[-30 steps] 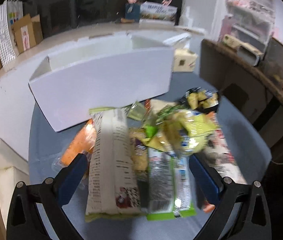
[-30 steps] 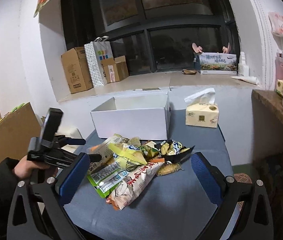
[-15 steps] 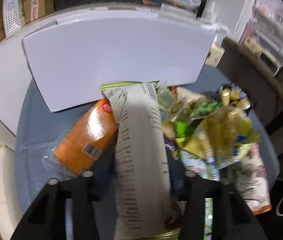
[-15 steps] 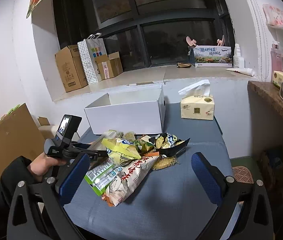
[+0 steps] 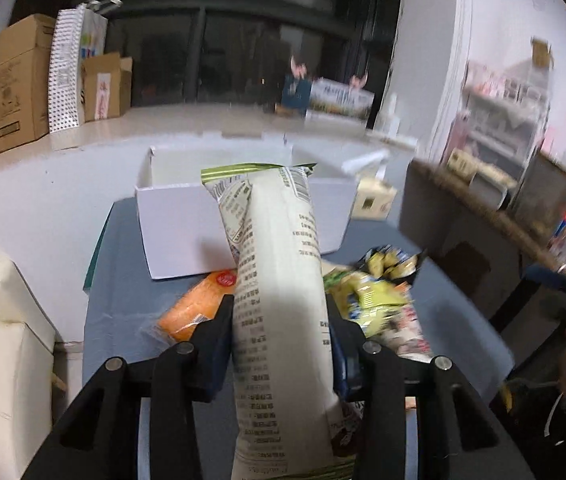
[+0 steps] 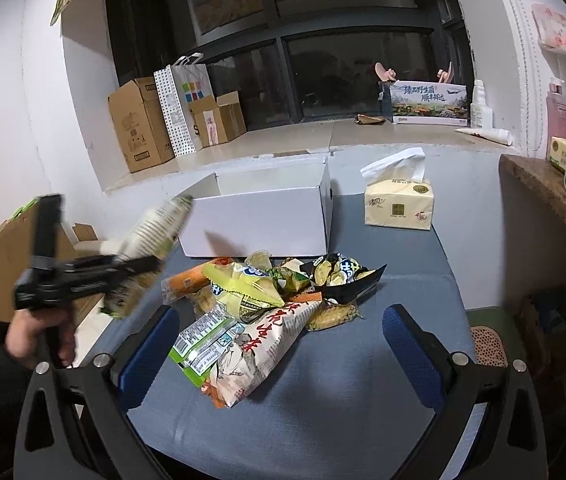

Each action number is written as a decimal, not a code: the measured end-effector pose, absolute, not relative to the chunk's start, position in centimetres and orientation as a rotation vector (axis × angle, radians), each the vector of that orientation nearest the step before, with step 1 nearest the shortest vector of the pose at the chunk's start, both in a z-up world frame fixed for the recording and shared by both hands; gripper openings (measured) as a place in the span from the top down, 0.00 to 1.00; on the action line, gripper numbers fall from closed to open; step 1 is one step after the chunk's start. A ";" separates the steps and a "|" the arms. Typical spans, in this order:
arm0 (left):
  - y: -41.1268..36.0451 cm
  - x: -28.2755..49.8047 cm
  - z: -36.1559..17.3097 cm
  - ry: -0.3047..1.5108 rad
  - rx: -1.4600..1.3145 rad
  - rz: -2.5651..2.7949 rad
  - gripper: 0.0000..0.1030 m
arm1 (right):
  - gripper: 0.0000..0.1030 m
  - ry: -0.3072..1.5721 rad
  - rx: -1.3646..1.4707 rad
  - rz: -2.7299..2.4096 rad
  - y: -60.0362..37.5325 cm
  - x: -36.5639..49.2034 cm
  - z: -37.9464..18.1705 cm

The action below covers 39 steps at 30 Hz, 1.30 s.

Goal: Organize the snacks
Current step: 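Grasp the long white snack bag with the left gripper and lift it, then lift the yellow chip bag with the right gripper while the left gripper carries the white bag to the box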

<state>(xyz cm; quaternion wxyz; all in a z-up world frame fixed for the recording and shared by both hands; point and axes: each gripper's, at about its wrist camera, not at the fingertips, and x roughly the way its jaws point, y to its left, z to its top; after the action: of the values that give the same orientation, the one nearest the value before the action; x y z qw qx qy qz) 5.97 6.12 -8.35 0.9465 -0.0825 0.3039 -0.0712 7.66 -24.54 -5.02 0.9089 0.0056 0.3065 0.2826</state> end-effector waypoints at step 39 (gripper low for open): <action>6.8 -0.3 -8.9 0.534 -0.257 -0.181 0.56 | 0.51 0.852 -0.205 0.696 -15.4 15.8 -11.6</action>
<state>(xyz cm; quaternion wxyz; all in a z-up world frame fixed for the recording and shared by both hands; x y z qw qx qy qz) -0.29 6.81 -8.88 0.9524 -0.1264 0.2628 -0.0889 15.80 -15.38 -11.57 0.8474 -0.0973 0.4042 0.3303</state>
